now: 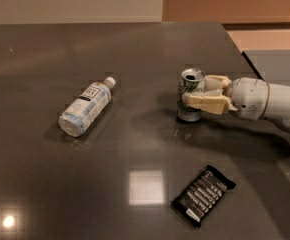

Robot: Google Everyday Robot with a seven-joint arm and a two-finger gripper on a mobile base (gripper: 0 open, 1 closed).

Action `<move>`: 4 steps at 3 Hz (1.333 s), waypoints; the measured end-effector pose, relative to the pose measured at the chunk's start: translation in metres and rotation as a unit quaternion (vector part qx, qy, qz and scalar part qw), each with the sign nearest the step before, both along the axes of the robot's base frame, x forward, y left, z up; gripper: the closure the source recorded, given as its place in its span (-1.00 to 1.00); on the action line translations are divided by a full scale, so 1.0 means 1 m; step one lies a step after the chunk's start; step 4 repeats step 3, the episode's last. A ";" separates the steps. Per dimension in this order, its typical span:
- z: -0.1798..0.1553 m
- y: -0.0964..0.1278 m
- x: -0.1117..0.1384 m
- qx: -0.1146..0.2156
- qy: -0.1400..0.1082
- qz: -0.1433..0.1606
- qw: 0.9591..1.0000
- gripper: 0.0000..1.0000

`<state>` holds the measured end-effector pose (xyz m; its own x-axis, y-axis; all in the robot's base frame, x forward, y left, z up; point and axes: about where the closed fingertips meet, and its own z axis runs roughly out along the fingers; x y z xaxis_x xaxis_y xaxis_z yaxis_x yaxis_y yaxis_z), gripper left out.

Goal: Place 7up can upright

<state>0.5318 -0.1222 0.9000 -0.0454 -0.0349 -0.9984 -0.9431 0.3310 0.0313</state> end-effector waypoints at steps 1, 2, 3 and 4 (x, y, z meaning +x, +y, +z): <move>-0.002 -0.003 0.001 0.009 -0.002 -0.001 1.000 -0.83; -0.004 -0.005 0.002 0.013 -0.007 -0.004 1.000 -1.00; -0.004 -0.005 0.002 0.013 -0.007 -0.003 1.000 -1.00; -0.004 -0.005 0.002 0.013 -0.007 -0.003 1.000 -1.00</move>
Offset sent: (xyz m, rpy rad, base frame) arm 0.0029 -0.0132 -0.0069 0.0363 -0.0227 -0.0249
